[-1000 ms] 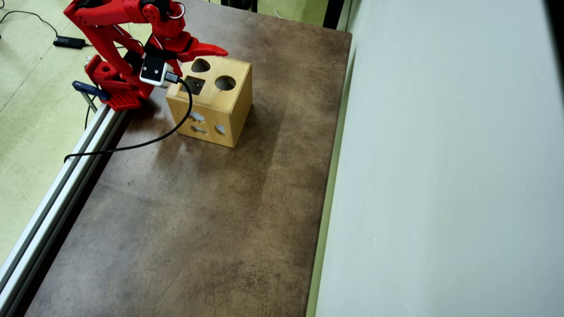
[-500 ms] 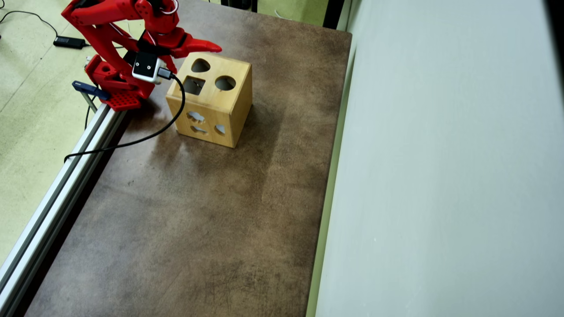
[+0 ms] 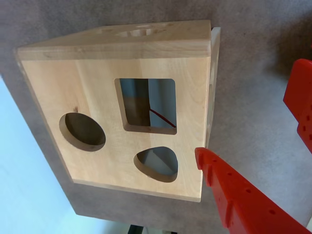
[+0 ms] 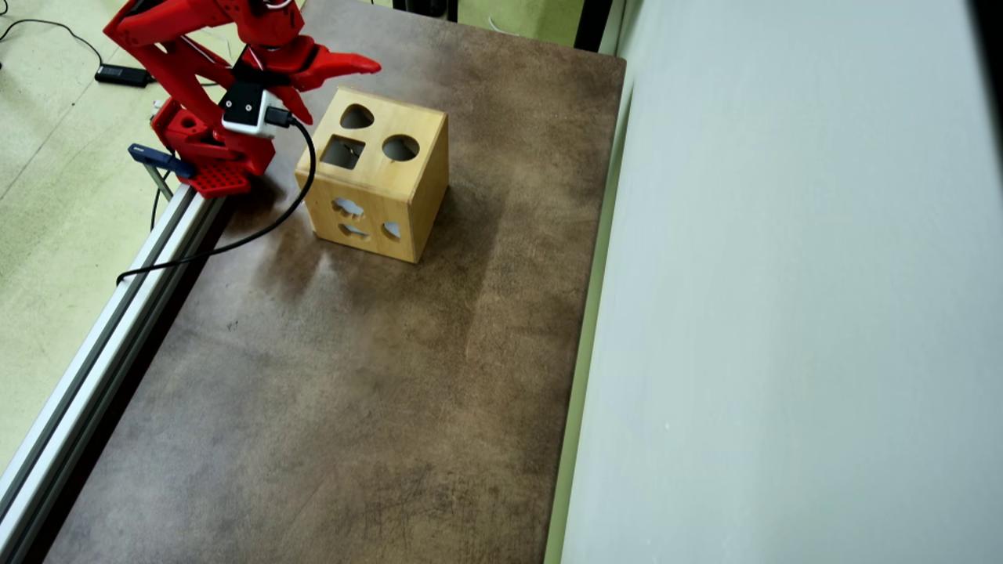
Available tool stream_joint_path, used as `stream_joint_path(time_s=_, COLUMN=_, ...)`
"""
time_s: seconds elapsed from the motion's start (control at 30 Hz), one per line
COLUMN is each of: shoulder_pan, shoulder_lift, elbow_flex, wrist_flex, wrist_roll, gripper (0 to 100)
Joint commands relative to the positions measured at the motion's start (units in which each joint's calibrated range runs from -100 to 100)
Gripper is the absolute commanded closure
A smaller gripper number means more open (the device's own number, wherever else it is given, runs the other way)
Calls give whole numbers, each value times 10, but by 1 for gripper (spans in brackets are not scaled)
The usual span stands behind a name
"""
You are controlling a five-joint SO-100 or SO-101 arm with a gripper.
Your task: Pick and place the red cube on the square hole
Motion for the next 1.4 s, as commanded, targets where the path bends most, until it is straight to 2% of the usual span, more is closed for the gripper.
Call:
stream_joint_path(time_s=0.0, shoulder_pan=3, shoulder_lift=-34, elbow_flex=-17, wrist_flex=7, wrist_roll=3, gripper=13)
stream_joint_path(time_s=0.87, shoulder_pan=-4, shoulder_lift=-290, elbow_flex=-4, wrist_flex=6, wrist_roll=4, gripper=13)
stream_joint_path(time_s=1.37, shoulder_pan=-4, shoulder_lift=-363, elbow_flex=-4, wrist_flex=5, wrist_roll=4, gripper=13)
